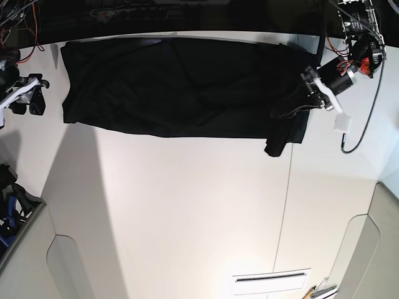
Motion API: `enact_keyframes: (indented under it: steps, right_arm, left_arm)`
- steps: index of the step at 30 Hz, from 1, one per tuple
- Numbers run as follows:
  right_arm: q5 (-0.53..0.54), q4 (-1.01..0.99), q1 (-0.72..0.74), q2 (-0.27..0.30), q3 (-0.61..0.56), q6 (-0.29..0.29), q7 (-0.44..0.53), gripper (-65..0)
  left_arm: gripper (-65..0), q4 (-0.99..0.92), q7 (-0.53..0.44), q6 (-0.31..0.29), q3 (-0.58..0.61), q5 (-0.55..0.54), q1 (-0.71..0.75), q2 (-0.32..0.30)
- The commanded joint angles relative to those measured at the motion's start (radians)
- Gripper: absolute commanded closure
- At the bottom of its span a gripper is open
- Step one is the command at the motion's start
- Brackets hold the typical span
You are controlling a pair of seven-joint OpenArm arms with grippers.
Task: Fold the T-shirt properly
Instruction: 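Grasp the other shirt end with the left gripper and fold it toward the right gripper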
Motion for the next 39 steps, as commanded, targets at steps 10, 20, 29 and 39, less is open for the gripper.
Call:
enact_keyframes:
  steps: [10, 20, 29, 39]
  right_arm:
    - [0.026, 0.017, 0.002, 0.014, 0.006, -0.003, 0.019, -29.9]
    - [0.037, 0.017, 0.002, 0.014, 0.006, -0.003, 0.019, -29.9]
    - [0.033, -0.066, 0.002, 0.014, 0.006, -0.003, 0.038, -30.0]
    - [0.268, -0.414, 0.005, 0.015, 0.001, 0.035, 0.067, -44.7]
  left_arm:
    - [0.0, 0.016, -0.044, -0.009, 0.163, 0.089, -0.045, 0.032]
    - [-33.3, 0.037, -0.018, -0.009, 0.187, -0.035, -0.045, 0.031]
    - [-33.2, 0.115, -0.011, -0.009, 0.187, -0.008, -0.045, 0.02]
    - [-33.2, 0.115, -0.018, -0.009, 0.187, 0.021, -0.045, 0.02]
